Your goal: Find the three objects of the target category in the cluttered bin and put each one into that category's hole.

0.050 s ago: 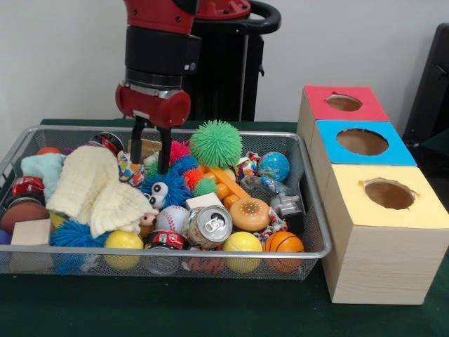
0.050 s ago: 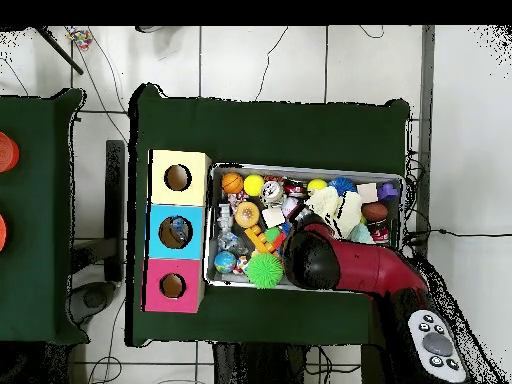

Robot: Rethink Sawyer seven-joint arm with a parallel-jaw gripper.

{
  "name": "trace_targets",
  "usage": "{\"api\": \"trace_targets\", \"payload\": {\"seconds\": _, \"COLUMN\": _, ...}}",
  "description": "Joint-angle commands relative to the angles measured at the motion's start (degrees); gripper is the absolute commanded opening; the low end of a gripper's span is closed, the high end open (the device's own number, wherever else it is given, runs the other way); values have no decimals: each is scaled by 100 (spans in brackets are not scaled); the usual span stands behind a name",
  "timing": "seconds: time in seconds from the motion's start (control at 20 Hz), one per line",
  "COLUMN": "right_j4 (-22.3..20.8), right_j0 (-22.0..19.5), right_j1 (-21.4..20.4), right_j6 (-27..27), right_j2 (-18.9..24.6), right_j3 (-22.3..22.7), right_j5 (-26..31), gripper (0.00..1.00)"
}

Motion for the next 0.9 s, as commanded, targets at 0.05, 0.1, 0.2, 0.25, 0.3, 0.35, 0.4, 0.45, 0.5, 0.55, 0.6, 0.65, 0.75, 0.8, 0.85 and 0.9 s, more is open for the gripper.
{"api": "trace_targets", "payload": {"seconds": 0.05, "right_j4": -60, "right_j0": 451, "right_j1": 412, "right_j6": 559, "right_j2": -280, "right_j3": 27, "right_j5": -180, "gripper": 100}}
{"api": "trace_targets", "payload": {"seconds": 0.1, "right_j4": -18, "right_j0": 521, "right_j1": 447, "right_j6": 578, "right_j2": -316, "right_j3": -24, "right_j5": -155, "gripper": 100}}
{"api": "trace_targets", "payload": {"seconds": 0.2, "right_j4": 66, "right_j0": 699, "right_j1": 448, "right_j6": 661, "right_j2": -415, "right_j3": -44, "right_j5": -143, "gripper": 100}}
{"api": "trace_targets", "payload": {"seconds": 0.25, "right_j4": 112, "right_j0": 807, "right_j1": 468, "right_j6": 717, "right_j2": -474, "right_j3": -58, "right_j5": -152, "gripper": 100}}
{"api": "trace_targets", "payload": {"seconds": 0.3, "right_j4": 150, "right_j0": 928, "right_j1": 466, "right_j6": 791, "right_j2": -533, "right_j3": -11, "right_j5": -216, "gripper": 100}}
{"api": "trace_targets", "payload": {"seconds": 0.35, "right_j4": 188, "right_j0": 1040, "right_j1": 493, "right_j6": 848, "right_j2": -575, "right_j3": 2, "right_j5": -272, "gripper": 100}}
{"api": "trace_targets", "payload": {"seconds": 0.4, "right_j4": 220, "right_j0": 1121, "right_j1": 520, "right_j6": 880, "right_j2": -589, "right_j3": -3, "right_j5": -312, "gripper": 100}}
{"api": "trace_targets", "payload": {"seconds": 0.45, "right_j4": 255, "right_j0": 1217, "right_j1": 532, "right_j6": 919, "right_j2": -605, "right_j3": 22, "right_j5": -359, "gripper": 100}}
{"api": "trace_targets", "payload": {"seconds": 0.5, "right_j4": 287, "right_j0": 1316, "right_j1": 534, "right_j6": 951, "right_j2": -618, "right_j3": 47, "right_j5": -389, "gripper": 100}}
{"api": "trace_targets", "payload": {"seconds": 0.55, "right_j4": 318, "right_j0": 1399, "right_j1": 503, "right_j6": 968, "right_j2": -615, "right_j3": 89, "right_j5": -388, "gripper": 100}}
{"api": "trace_targets", "payload": {"seconds": 0.6, "right_j4": 350, "right_j0": 1491, "right_j1": 475, "right_j6": 990, "right_j2": -623, "right_j3": 142, "right_j5": -398, "gripper": 100}}
{"api": "trace_targets", "payload": {"seconds": 0.65, "right_j4": 368, "right_j0": 1546, "right_j1": 462, "right_j6": 996, "right_j2": -630, "right_j3": 164, "right_j5": -399, "gripper": 100}}
{"api": "trace_targets", "payload": {"seconds": 0.75, "right_j4": 418, "right_j0": 1717, "right_j1": 477, "right_j6": 1046, "right_j2": -710, "right_j3": 194, "right_j5": -430, "gripper": 100}}
{"api": "trace_targets", "payload": {"seconds": 0.8, "right_j4": 439, "right_j0": 1775, "right_j1": 488, "right_j6": 1054, "right_j2": -742, "right_j3": 188, "right_j5": -435, "gripper": 100}}
{"api": "trace_targets", "payload": {"seconds": 0.85, "right_j4": 461, "right_j0": 1832, "right_j1": 500, "right_j6": 1061, "right_j2": -773, "right_j3": 182, "right_j5": -439, "gripper": 100}}
{"api": "trace_targets", "payload": {"seconds": 0.9, "right_j4": 485, "right_j0": 1877, "right_j1": 501, "right_j6": 1053, "right_j2": -802, "right_j3": 169, "right_j5": -435, "gripper": 100}}
